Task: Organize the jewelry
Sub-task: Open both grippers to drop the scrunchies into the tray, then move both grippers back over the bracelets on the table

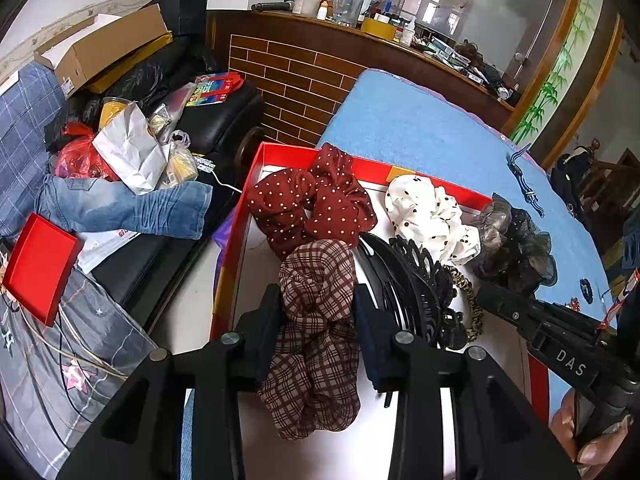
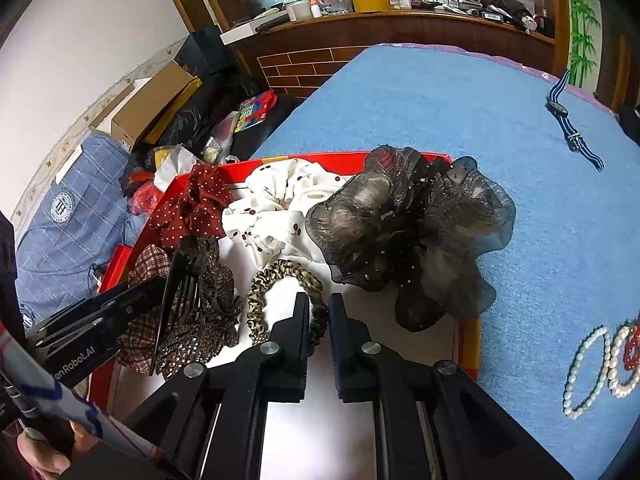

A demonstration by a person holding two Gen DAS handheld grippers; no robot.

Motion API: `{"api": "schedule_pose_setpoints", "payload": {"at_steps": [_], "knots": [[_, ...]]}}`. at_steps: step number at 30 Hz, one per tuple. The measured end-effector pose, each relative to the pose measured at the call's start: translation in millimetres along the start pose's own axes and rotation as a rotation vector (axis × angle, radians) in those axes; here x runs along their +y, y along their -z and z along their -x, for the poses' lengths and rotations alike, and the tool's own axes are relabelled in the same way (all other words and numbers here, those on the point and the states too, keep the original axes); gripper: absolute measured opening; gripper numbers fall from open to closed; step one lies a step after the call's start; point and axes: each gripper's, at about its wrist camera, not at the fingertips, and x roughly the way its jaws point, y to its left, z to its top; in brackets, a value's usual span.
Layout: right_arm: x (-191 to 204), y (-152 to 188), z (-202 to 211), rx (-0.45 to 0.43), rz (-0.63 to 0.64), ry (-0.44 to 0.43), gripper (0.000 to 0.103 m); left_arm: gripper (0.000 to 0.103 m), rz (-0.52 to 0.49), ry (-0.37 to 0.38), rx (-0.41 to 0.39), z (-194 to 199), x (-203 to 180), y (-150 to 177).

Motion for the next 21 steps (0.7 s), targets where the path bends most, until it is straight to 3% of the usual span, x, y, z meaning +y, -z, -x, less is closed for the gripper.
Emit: {"api": "schedule_pose_setpoints", "payload": {"at_steps": [1,3,12,21], "knots": [[-1,0,1,-0.002,-0.002,-0.001,0.022,0.037,-0.001,-0.001,-0.002,1,-1,0],[-1,2,5,-0.009,-0.004,-0.001,0.026,0.037,-0.005,-0.001,-0.008,5,-2,0],[-4,14,42,-0.056,-0.004,-0.044,0.026,0.037,-0.028,0.014,-0.057,33,-18,0],[-31,27,92,-0.119,-0.041,-0.063,0.025,0.038,-0.102,0.052,-0.096,57,-65,3]]}}
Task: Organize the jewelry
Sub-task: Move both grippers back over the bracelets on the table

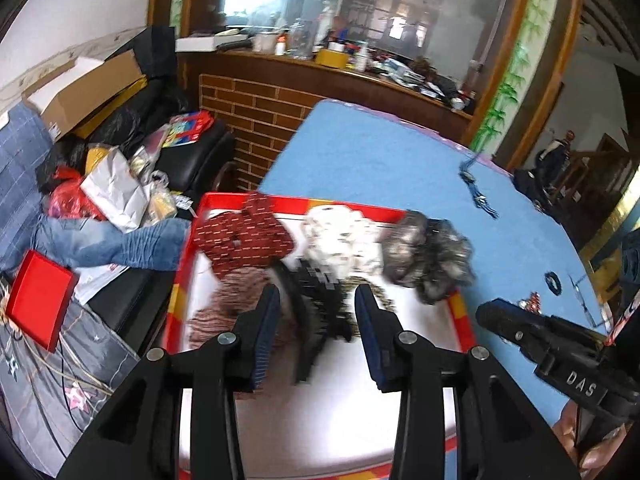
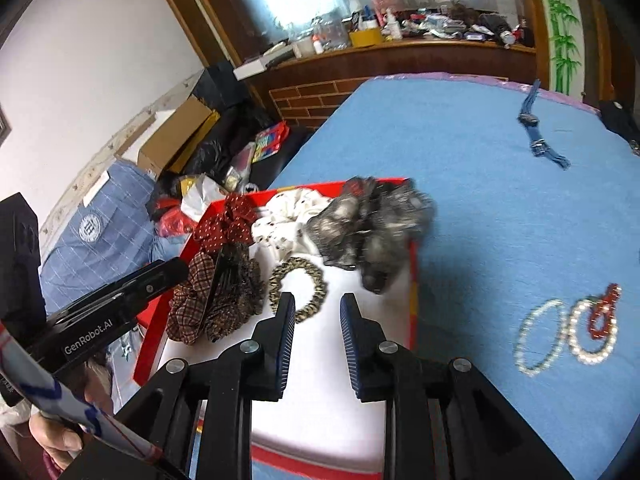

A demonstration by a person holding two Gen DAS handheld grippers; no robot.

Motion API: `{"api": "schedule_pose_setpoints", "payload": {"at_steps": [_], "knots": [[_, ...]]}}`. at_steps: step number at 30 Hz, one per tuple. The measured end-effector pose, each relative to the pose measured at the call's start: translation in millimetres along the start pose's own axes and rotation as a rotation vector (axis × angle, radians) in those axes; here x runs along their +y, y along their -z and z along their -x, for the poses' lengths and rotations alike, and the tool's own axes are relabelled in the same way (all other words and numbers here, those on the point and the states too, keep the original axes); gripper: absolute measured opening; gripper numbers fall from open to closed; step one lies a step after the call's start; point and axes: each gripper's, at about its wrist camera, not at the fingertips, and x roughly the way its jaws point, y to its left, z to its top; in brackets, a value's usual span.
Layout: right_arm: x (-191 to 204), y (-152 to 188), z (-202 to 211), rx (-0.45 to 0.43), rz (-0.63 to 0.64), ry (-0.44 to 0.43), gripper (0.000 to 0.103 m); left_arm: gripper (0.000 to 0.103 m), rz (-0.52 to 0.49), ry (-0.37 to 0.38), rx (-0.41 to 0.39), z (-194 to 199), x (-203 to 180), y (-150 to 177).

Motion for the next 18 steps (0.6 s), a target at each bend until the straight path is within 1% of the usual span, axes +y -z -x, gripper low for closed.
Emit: {"api": "schedule_pose_setpoints", "payload": {"at_steps": [10,13,18], "knots": [[-74,7,50,-0.062,-0.127,0.055,0.025,0.038,-0.114,0.066,0.025,1,-76,7],[-101,11,64,-0.082,-0.165,0.076,0.025,0.038,-0.158,0.086,0.045,-4,-103,11],[-149,20,91,-0.116,-0.232,0.124,0.025,0.038,-0.226,0.125,0.102,-18,-150,20]]}}
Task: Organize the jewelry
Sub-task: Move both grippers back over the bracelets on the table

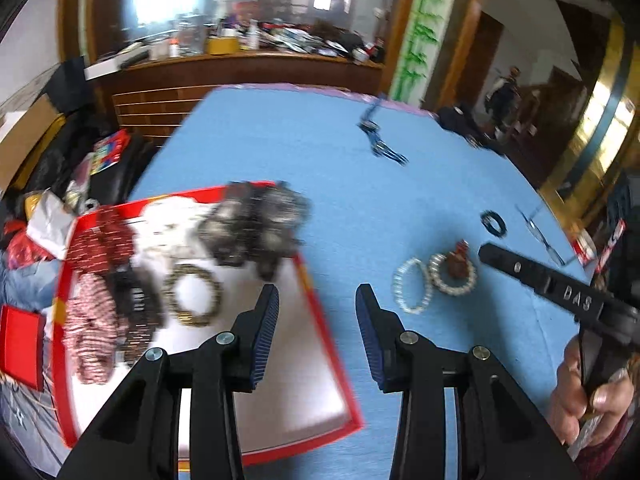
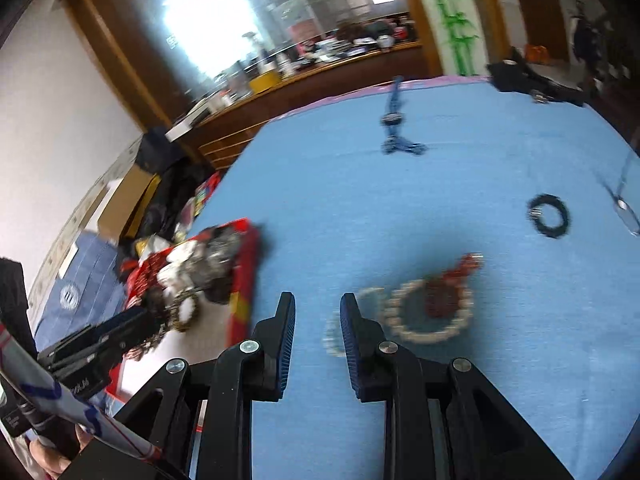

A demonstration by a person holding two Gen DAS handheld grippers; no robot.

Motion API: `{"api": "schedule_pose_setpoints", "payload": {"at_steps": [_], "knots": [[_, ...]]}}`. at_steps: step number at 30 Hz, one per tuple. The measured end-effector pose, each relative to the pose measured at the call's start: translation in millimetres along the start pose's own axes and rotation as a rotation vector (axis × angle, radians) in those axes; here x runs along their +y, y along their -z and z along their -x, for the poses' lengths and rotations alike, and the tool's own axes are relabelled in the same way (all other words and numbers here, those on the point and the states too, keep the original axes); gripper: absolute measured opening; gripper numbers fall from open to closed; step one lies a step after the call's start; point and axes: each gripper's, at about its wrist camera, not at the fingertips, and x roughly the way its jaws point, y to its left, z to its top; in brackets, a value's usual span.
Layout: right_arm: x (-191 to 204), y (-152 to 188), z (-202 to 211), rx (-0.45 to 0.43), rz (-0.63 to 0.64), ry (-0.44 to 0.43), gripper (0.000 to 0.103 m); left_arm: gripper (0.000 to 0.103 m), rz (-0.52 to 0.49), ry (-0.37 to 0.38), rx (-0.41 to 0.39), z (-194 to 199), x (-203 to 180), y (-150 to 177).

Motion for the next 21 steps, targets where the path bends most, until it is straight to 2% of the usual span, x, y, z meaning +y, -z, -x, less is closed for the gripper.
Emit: {"api": "schedule_pose_setpoints", "payload": {"at_steps": [9,14,21], "knots": [[-79,-9,26,-0.052,-0.130,0.064,0.025,0.038,-0.075,0.036,0.138,-58,-65,-7],[-105,-6,32,-0.057,-0.174,0.065,0.025,0.038,-0.080,-0.005,0.207,-97,-82,-14],[-122,-6,37,-0.068,-0.199,0.062,0.025,0.037,-0.062,-0.055,0.273,-139,-85,-22]]}}
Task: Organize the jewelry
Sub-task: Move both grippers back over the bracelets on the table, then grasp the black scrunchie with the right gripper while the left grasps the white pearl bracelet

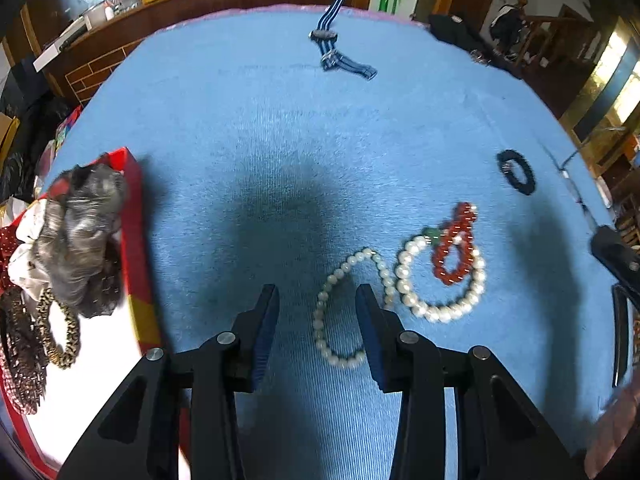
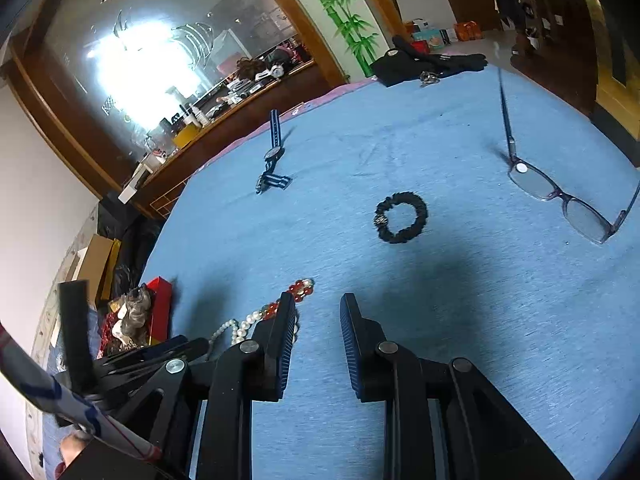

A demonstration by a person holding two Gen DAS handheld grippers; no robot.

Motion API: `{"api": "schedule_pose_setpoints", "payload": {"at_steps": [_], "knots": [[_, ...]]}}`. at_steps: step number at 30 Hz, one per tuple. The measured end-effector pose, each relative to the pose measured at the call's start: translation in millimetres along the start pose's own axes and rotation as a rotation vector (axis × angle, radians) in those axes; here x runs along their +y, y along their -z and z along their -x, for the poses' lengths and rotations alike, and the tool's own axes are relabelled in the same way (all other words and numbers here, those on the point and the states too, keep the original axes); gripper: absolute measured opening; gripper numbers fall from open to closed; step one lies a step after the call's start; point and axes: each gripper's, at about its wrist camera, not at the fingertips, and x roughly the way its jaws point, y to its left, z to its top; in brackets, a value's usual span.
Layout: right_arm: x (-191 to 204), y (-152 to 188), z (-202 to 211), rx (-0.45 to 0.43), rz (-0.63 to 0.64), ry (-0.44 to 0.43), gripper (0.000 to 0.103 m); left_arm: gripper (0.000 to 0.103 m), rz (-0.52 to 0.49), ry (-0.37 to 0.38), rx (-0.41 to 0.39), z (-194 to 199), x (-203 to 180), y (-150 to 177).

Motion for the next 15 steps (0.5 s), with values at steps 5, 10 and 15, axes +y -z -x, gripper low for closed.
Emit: {"api": "schedule_pose_setpoints", "payload": {"at_steps": [5,10,15], "knots": [[-6,-6,3,-0.004,-0.009,0.015,0.025,0.027,-0.020,-0.026,-0.019,-6,-7,2],[-17,-22,0,-0.009,-0.036,0.092,0.025,0.010,0.001,-0.047,-0.069,-5,-12,7],[-30,-51,-24,0.013,-0.032,0.241,0.025,0.005,-0.007,-0.049,-0.122,-7,-18,8]]}}
